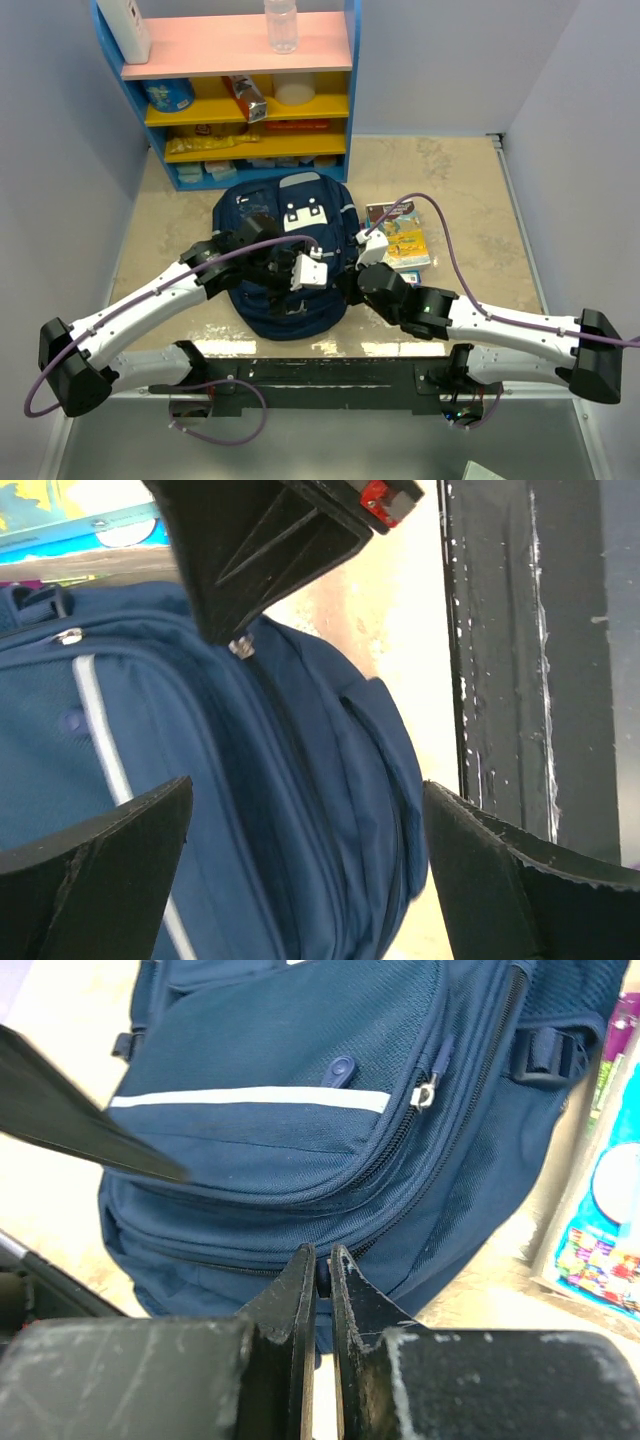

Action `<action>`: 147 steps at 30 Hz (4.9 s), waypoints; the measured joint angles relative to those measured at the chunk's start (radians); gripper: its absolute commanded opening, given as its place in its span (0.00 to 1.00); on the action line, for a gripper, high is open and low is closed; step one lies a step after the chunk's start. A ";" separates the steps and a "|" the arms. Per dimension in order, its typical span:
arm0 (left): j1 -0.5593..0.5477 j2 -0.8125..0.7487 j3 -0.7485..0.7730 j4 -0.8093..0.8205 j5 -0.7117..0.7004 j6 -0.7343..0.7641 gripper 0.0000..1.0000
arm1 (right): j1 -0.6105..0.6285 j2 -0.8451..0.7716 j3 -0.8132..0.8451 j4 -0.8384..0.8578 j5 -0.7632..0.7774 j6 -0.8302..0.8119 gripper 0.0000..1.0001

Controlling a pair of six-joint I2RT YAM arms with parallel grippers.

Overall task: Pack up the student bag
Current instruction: Zip the student bag at the center of the board, then unzip the student bag at the center of the board.

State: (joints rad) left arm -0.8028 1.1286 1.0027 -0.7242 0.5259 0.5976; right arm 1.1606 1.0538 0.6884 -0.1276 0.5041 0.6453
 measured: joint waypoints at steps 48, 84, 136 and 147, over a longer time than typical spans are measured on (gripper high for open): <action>-0.043 -0.035 -0.165 0.265 -0.220 -0.076 0.00 | -0.109 -0.011 0.059 -0.006 -0.101 -0.011 0.00; -0.034 -0.035 -0.056 -0.060 -0.182 0.138 0.00 | -0.489 0.470 0.236 0.209 -0.370 -0.117 0.00; 0.179 -0.014 0.145 -0.171 -0.200 0.130 0.00 | -0.538 0.275 0.032 0.261 -0.393 -0.307 0.58; 0.179 -0.016 0.190 -0.192 -0.212 0.147 0.00 | -0.379 0.317 -0.066 0.393 -0.418 -0.299 0.56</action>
State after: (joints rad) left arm -0.6239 1.1126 1.1931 -0.9165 0.3138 0.7444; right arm 0.7815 1.3712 0.6220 0.2653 0.0864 0.3458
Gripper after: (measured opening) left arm 0.058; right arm 0.567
